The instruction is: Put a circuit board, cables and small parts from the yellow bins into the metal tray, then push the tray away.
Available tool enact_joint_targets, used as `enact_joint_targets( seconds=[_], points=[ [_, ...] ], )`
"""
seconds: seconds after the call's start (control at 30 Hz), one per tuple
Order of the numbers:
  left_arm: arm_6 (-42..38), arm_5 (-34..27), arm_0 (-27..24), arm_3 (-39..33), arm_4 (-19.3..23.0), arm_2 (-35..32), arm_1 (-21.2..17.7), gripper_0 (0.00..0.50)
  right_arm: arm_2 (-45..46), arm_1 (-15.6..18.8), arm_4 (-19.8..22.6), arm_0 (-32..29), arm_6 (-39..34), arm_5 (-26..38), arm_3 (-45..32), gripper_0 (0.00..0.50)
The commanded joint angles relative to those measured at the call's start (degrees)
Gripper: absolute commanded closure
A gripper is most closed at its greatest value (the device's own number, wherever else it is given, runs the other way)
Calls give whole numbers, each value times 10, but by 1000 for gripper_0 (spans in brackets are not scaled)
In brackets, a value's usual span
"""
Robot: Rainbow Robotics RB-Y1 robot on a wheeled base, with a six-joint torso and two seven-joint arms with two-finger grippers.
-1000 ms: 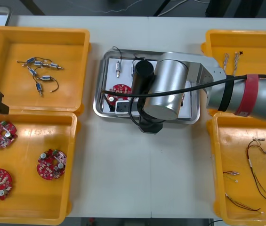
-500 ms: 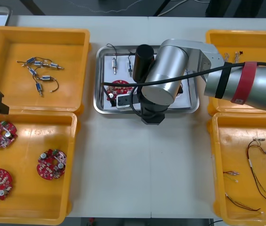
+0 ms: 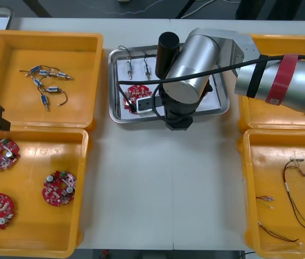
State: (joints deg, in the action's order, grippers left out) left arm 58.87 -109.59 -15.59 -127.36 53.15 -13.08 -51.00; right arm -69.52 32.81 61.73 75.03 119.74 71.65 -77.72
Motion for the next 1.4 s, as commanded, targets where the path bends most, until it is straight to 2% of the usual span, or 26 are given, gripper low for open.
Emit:
enact_joint_targets(
  seconds=[0.03, 0.3, 0.47, 1.4],
  points=[
    [41, -4, 8, -16, -2, -17, 7, 0, -4, -14, 8, 42, 23, -5, 20, 500],
    [41, -4, 8, -16, -2, -17, 7, 0, -1, -28, 7, 53, 32, -6, 62, 500],
    [41, -4, 8, -16, -2, -17, 7, 0, 3, -32, 7, 55, 40, -30, 86, 500],
    [41, -4, 8, -16, -2, -17, 7, 0, 18, -41, 2, 58, 47, -55, 139, 500]
  ],
)
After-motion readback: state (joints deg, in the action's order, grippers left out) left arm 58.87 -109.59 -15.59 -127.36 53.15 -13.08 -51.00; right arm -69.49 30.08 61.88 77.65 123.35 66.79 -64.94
